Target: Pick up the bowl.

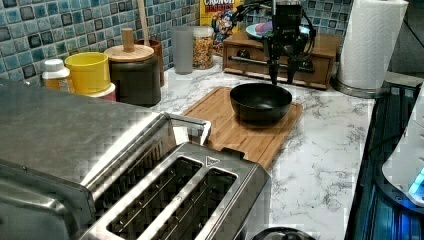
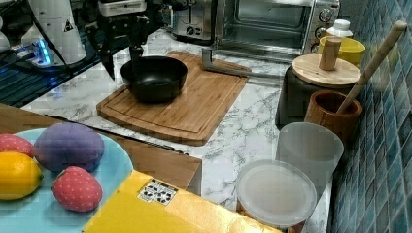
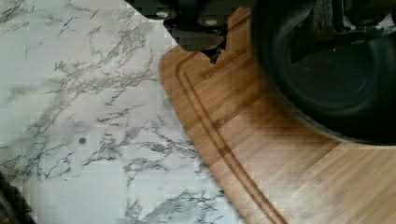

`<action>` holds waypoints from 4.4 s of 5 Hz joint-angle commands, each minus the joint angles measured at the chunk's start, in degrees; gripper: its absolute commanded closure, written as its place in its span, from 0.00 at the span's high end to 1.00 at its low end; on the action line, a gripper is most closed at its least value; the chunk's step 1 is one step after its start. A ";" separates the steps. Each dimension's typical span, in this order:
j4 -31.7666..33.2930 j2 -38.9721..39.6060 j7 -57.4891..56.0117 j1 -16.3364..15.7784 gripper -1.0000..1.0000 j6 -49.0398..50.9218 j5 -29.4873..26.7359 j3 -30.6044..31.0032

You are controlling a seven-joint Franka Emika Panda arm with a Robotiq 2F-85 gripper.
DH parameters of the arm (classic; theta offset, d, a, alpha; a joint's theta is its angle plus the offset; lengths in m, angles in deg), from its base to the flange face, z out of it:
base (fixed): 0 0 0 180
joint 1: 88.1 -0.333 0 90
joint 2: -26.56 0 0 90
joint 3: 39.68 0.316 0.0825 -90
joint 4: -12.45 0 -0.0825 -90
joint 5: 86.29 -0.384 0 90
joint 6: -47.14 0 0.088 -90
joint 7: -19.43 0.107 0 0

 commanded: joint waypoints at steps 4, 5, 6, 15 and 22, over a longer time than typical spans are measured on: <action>5.49 0.11 -8.20 -2.11 0.50 -7.84 -7.59 0.70; 4.32 1.83 -6.91 -2.07 0.50 -7.09 -6.65 1.15; 3.19 2.89 -4.57 -2.14 0.16 -6.75 -5.66 1.57; -25.73 -0.69 9.57 -4.62 0.00 10.44 -5.96 13.72; -32.73 3.26 1.51 -5.03 0.00 18.68 -3.12 19.52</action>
